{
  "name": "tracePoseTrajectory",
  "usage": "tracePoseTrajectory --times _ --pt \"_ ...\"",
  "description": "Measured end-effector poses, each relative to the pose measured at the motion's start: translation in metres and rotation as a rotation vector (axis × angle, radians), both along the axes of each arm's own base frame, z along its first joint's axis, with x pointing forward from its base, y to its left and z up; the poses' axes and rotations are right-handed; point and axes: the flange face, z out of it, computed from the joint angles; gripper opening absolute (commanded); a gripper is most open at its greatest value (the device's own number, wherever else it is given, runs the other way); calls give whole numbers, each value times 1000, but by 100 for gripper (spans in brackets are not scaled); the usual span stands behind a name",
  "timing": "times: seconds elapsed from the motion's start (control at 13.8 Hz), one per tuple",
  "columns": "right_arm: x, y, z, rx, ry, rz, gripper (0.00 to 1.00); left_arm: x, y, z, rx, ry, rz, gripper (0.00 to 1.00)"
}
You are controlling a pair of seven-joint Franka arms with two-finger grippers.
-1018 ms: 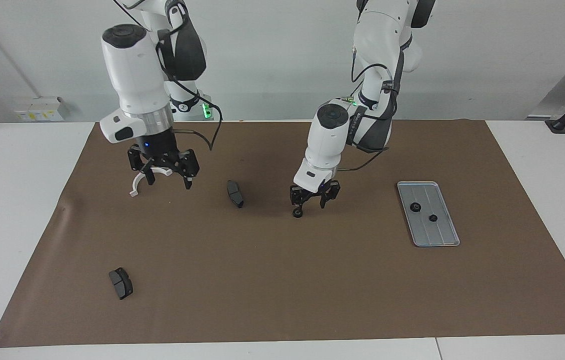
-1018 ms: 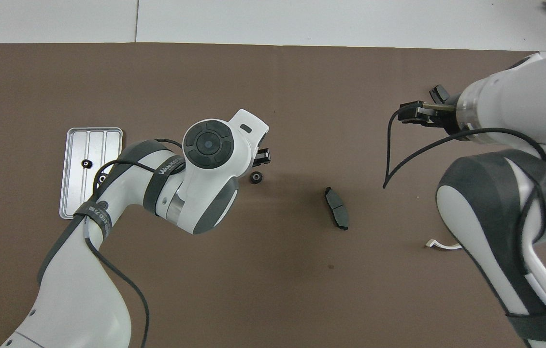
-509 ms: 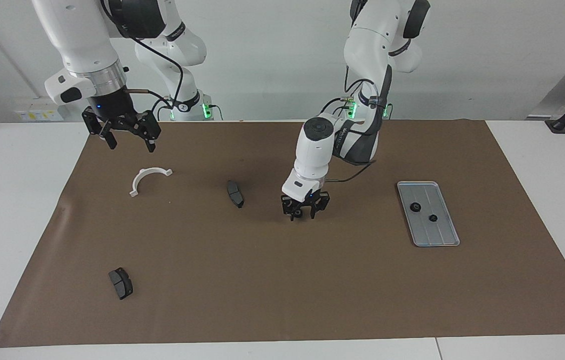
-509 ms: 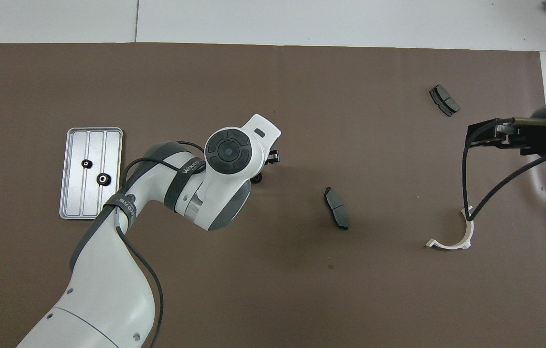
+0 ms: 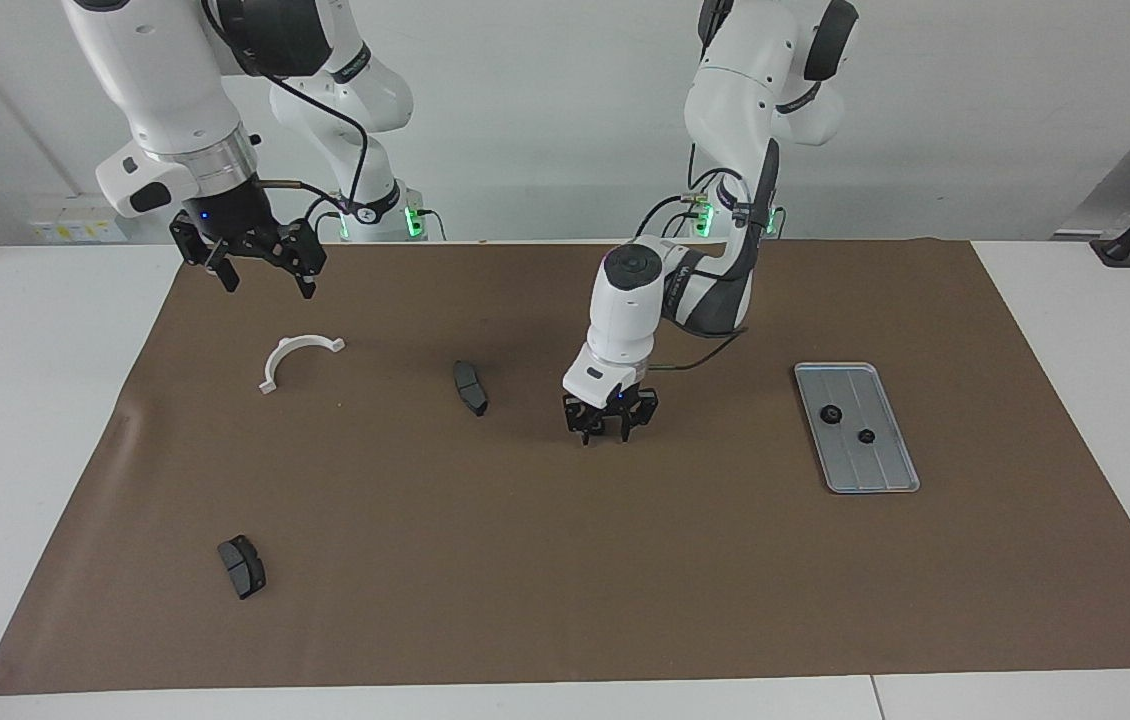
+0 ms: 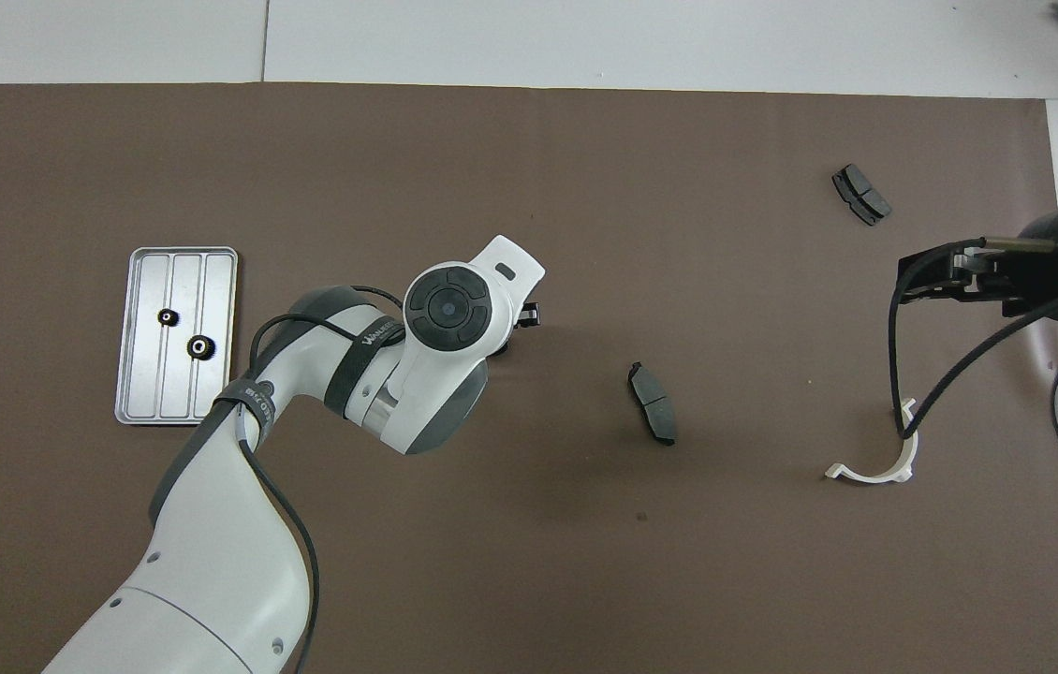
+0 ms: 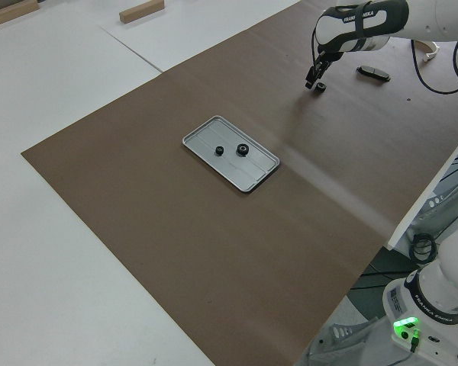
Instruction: Pick bearing gear from pile to tray
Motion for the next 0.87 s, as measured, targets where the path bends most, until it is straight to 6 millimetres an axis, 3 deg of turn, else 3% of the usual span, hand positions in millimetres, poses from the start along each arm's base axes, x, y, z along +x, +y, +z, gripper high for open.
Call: tracePoseTrajectory --times 0.87 --pt "-1 5 -3 -3 7 10 100 -13 -10 -5 7 -1 -32 51"
